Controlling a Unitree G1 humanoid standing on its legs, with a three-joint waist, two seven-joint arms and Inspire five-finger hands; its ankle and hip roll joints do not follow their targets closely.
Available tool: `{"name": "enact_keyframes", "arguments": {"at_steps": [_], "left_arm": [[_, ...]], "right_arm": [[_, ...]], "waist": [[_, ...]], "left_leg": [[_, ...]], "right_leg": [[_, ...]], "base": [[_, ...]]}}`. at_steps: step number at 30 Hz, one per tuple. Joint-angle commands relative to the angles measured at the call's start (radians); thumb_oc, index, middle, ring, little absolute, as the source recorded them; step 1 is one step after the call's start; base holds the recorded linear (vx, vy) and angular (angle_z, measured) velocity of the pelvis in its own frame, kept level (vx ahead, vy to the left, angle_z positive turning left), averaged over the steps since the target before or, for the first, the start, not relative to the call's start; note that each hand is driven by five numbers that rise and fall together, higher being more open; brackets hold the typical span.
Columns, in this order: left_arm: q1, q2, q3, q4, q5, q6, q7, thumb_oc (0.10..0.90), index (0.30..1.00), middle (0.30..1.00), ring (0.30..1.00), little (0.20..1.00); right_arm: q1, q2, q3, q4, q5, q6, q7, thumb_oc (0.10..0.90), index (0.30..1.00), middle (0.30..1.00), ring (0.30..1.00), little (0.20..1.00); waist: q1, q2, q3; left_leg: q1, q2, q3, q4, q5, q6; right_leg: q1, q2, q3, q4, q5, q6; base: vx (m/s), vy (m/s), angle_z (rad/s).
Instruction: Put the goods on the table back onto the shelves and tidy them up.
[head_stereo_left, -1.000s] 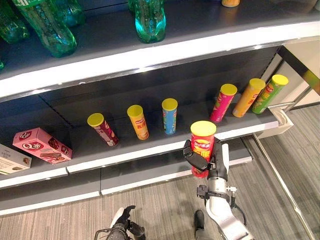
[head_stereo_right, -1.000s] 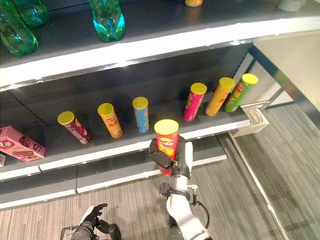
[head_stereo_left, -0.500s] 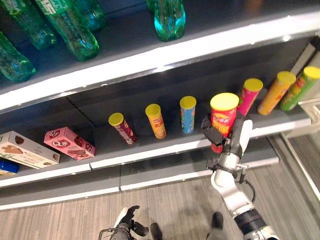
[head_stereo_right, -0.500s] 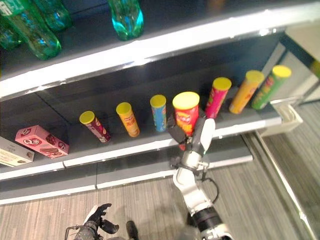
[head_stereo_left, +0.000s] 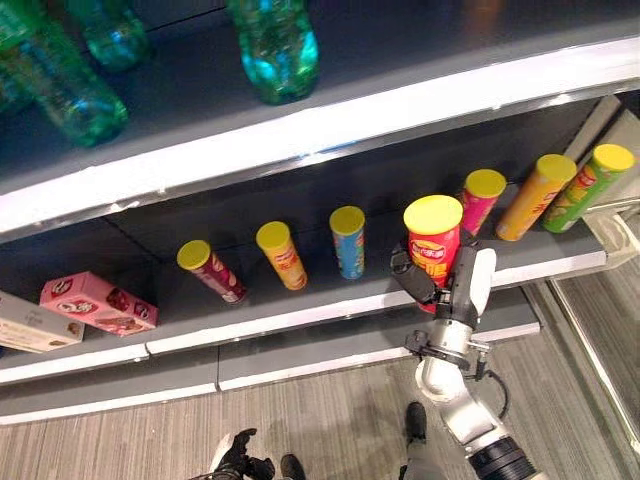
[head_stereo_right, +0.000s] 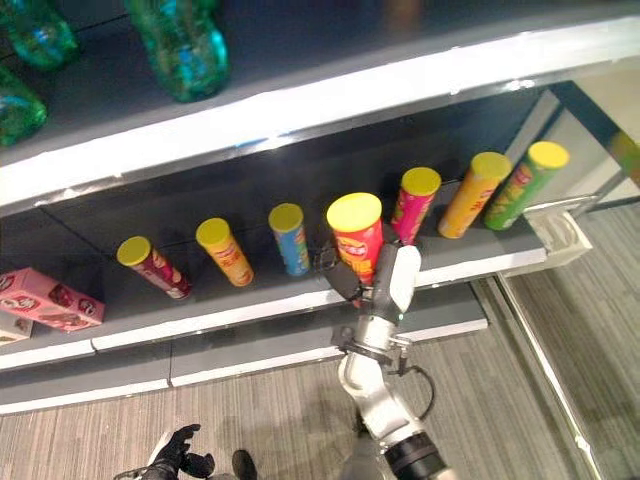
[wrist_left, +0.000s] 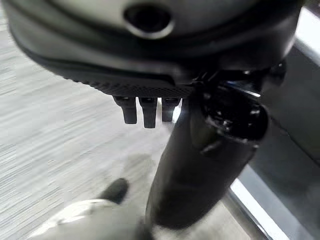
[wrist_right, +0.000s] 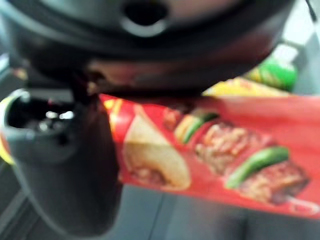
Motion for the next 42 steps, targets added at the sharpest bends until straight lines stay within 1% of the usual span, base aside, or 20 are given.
{"name": "enact_keyframes", "arguments": {"at_steps": [1,6,10,11,14,15,16,18,19,20,21,22,23,24,25,30,32,33,35,42], "left_arm": [[-0.026,0.027,-0.052,0.036,-0.004,-0.011,0.032,0.8,0.9,0.9,0.9,0.9],[-0.015,0.021,-0.065,0.041,0.008,-0.017,0.041,0.8,0.9,0.9,0.9,0.9],[-0.007,0.026,-0.086,0.016,0.023,-0.03,0.044,0.8,0.9,0.9,0.9,0.9],[-0.007,0.026,-0.086,0.016,0.023,-0.03,0.044,0.8,0.9,0.9,0.9,0.9],[-0.008,0.029,-0.101,-0.008,0.02,-0.044,0.052,0.8,0.9,0.9,0.9,0.9],[-0.008,0.03,-0.105,-0.012,0.019,-0.047,0.052,0.8,0.9,0.9,0.9,0.9],[-0.011,0.03,-0.111,-0.018,0.02,-0.053,0.055,0.8,0.9,0.9,0.9,0.9],[-0.013,0.031,-0.123,-0.029,0.025,-0.06,0.061,0.8,0.9,0.9,0.9,0.9],[-0.018,0.035,-0.14,-0.046,0.033,-0.069,0.069,0.8,0.9,0.9,0.9,0.9],[-0.019,0.035,-0.14,-0.046,0.033,-0.069,0.069,0.8,0.9,0.9,0.9,0.9],[-0.029,0.043,-0.156,-0.07,0.033,-0.079,0.08,0.8,0.9,0.9,0.9,0.9],[-0.03,0.043,-0.156,-0.07,0.032,-0.078,0.08,0.8,0.9,0.9,0.9,0.9],[-0.037,0.048,-0.165,-0.085,0.036,-0.083,0.088,0.8,0.9,0.9,0.9,0.9],[-0.043,0.053,-0.176,-0.1,0.042,-0.09,0.092,0.8,0.9,0.9,0.9,0.9],[-0.055,0.059,-0.183,-0.117,0.042,-0.097,0.1,0.8,0.9,0.9,0.9,0.9],[-0.089,0.067,-0.218,-0.168,0.073,-0.118,0.122,0.8,0.9,0.9,0.9,0.9],[-0.092,0.069,-0.22,-0.169,0.08,-0.12,0.125,0.8,0.9,0.9,0.9,0.9],[-0.097,0.072,-0.223,-0.179,0.084,-0.127,0.134,0.8,0.9,0.9,0.9,0.9],[-0.108,0.073,-0.221,-0.193,0.08,-0.135,0.146,0.8,0.9,0.9,0.9,0.9],[-0.129,0.085,-0.219,-0.244,0.107,-0.154,0.191,0.8,0.9,0.9,0.9,0.9]], "right_arm": [[-0.085,0.057,-0.026,-0.169,-0.122,-0.134,-0.051,0.4,0.3,0.3,0.3,0.3],[-0.1,0.067,-0.009,-0.157,-0.139,-0.142,-0.077,0.4,0.3,0.3,0.3,0.3],[-0.112,0.077,-0.004,-0.148,-0.132,-0.154,-0.088,0.4,0.3,0.3,0.3,0.3],[-0.112,0.077,-0.004,-0.147,-0.132,-0.155,-0.088,0.4,0.3,0.3,0.3,0.3],[-0.14,0.093,0.002,-0.118,-0.104,-0.177,-0.094,0.4,0.3,0.3,0.3,0.3],[-0.147,0.099,0.0,-0.108,-0.094,-0.182,-0.094,0.4,0.3,0.3,0.3,0.3],[-0.159,0.106,0.002,-0.096,-0.083,-0.19,-0.095,0.4,0.3,0.3,0.3,0.3],[-0.184,0.111,-0.002,-0.078,-0.079,-0.194,-0.103,0.4,0.3,0.3,0.3,0.3],[-0.219,0.115,-0.007,-0.061,-0.08,-0.193,-0.119,0.4,0.3,0.3,0.3,0.3],[-0.221,0.115,-0.007,-0.06,-0.08,-0.194,-0.119,0.4,0.3,0.3,0.3,0.3],[-0.273,0.116,-0.029,-0.039,-0.089,-0.189,-0.146,0.4,0.3,0.3,0.3,0.3],[-0.275,0.116,-0.029,-0.038,-0.089,-0.189,-0.147,0.4,0.3,0.3,0.3,0.3],[-0.308,0.113,-0.04,-0.025,-0.093,-0.183,-0.162,0.4,0.3,0.3,0.3,0.3],[-0.335,0.108,-0.054,-0.012,-0.104,-0.173,-0.175,0.4,0.3,0.3,0.3,0.3],[-0.372,0.101,-0.066,0.004,-0.115,-0.164,-0.192,0.4,0.3,0.3,0.3,0.3],[-0.477,0.041,-0.086,0.035,-0.205,-0.109,-0.232,0.4,0.3,0.3,0.3,0.3],[-0.495,0.033,-0.085,0.045,-0.216,-0.103,-0.236,0.4,0.3,0.3,0.3,0.3],[-0.521,0.018,-0.083,0.059,-0.229,-0.095,-0.239,0.4,0.3,0.3,0.3,0.3],[-0.546,-0.007,-0.099,0.089,-0.245,-0.08,-0.259,0.4,0.3,0.3,0.3,0.3],[-0.572,-0.066,-0.141,0.147,-0.267,-0.056,-0.305,0.4,0.3,0.3,0.3,0.3]], "waist": [[0.016,-0.037,-0.013],[0.02,-0.01,-0.011],[0.023,0.018,-0.007],[0.023,0.018,-0.008],[0.032,0.056,0.005],[0.036,0.072,0.002],[0.035,0.078,0.008],[0.042,0.095,0.011],[0.05,0.112,0.017],[0.05,0.111,0.016],[0.06,0.132,0.025],[0.06,0.131,0.025],[0.064,0.142,0.032],[0.073,0.157,0.03],[0.076,0.164,0.039],[0.096,0.208,0.052],[0.1,0.214,0.054],[0.106,0.227,0.06],[0.111,0.239,0.071],[0.122,0.265,0.088]], "left_leg": [[0.077,0.027,-0.038,0.004,-0.125,-0.046],[0.046,0.034,-0.041,0.004,-0.117,-0.049],[0.018,0.025,-0.046,0.004,-0.114,-0.047],[0.016,0.024,-0.046,0.004,-0.113,-0.047],[-0.021,0.006,-0.058,0.004,-0.11,-0.044],[-0.02,0.003,-0.07,0.004,-0.13,-0.046],[-0.042,-0.004,-0.066,0.004,-0.105,-0.041],[-0.062,-0.015,-0.073,0.004,-0.102,-0.039],[-0.081,-0.024,-0.081,0.004,-0.1,-0.036],[-0.083,-0.024,-0.081,0.004,-0.1,-0.036],[-0.102,-0.035,-0.093,0.004,-0.097,-0.031],[-0.103,-0.036,-0.093,0.004,-0.096,-0.031],[-0.113,-0.042,-0.1,0.004,-0.094,-0.028],[-0.112,-0.047,-0.114,0.004,-0.114,-0.03],[-0.133,-0.057,-0.115,0.004,-0.09,-0.023],[-0.159,-0.087,-0.148,0.004,-0.083,-0.013],[-0.164,-0.092,-0.153,0.004,-0.082,-0.012],[-0.173,-0.1,-0.161,0.004,-0.079,-0.01],[-0.188,-0.106,-0.173,0.004,-0.072,-0.009],[-0.215,-0.119,-0.183,0.004,-0.069,-0.003]], "right_leg": [[0.022,-0.103,-0.016,0.086,-0.108,0.102],[-0.008,-0.101,-0.019,0.108,-0.113,0.099],[-0.041,-0.112,-0.018,0.118,-0.107,0.101],[-0.043,-0.112,-0.018,0.119,-0.107,0.101],[-0.086,-0.134,-0.013,0.129,-0.094,0.108],[-0.087,-0.138,-0.008,0.13,-0.108,0.121],[-0.111,-0.148,-0.012,0.134,-0.086,0.112],[-0.132,-0.16,-0.01,0.139,-0.081,0.116],[-0.151,-0.176,-0.01,0.148,-0.076,0.12],[-0.153,-0.176,-0.009,0.149,-0.076,0.12],[-0.174,-0.19,-0.006,0.16,-0.073,0.123],[-0.176,-0.191,-0.006,0.162,-0.074,0.123],[-0.189,-0.199,-0.003,0.17,-0.073,0.125],[-0.187,-0.205,0.002,0.176,-0.092,0.137],[-0.212,-0.217,0.0,0.184,-0.074,0.127],[-0.237,-0.251,0.002,0.215,-0.086,0.131],[-0.243,-0.258,0.002,0.223,-0.09,0.132],[-0.255,-0.267,0.002,0.238,-0.095,0.133],[-0.272,-0.276,0.004,0.258,-0.108,0.132],[-0.331,-0.29,0.014,0.309,-0.132,0.127]], "base": [[0.02,-0.03,-0.03],[0.0,-0.017,0.09],[-0.02,0.016,0.16],[-0.02,0.016,0.11],[-0.04,0.068,0.06],[-0.05,0.057,0.08],[-0.04,0.053,0.11],[-0.08,0.032,0.11],[-0.04,0.04,0.08],[-0.06,0.049,0.05],[-0.03,0.026,0.04],[-0.04,0.032,0.06],[0.06,0.044,0.11],[-0.04,0.035,0.13],[-0.03,0.046,0.15],[-0.02,0.042,0.17],[0.01,0.031,0.13],[0.01,0.01,0.06],[0.0,0.0,0.0],[0.01,-0.001,0.09]]}}
